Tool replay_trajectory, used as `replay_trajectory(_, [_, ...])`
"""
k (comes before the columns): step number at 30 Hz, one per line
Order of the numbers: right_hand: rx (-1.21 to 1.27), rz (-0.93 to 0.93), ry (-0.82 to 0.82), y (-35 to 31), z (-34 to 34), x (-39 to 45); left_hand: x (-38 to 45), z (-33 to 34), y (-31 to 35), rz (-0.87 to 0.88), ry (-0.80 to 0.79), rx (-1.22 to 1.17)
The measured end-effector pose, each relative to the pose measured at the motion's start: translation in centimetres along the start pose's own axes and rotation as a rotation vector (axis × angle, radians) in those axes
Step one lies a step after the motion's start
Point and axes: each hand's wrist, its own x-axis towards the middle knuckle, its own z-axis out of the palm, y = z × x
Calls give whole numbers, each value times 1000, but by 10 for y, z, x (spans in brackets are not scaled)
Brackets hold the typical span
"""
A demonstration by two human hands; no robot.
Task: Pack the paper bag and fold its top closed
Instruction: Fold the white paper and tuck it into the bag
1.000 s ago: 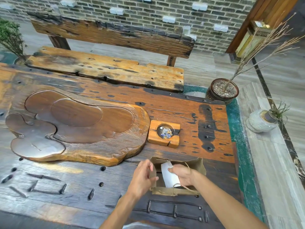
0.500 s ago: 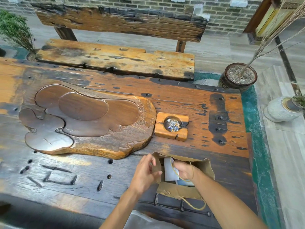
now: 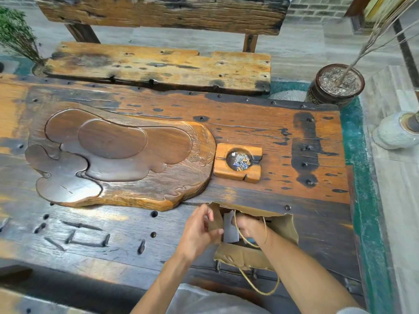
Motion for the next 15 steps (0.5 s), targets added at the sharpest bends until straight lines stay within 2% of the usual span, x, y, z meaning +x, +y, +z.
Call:
replay_trajectory(4, [1,15,53,-4,11,-15,0,-1,1,-14,-1,-29])
replay_trajectory(7, [-90,-25,106,-3,12,-19,-3,-1,4,-37,3,-53])
replay_trajectory(15, [-80,1,134,-2,7,-16,-2,-1,9,-52,-1,-74])
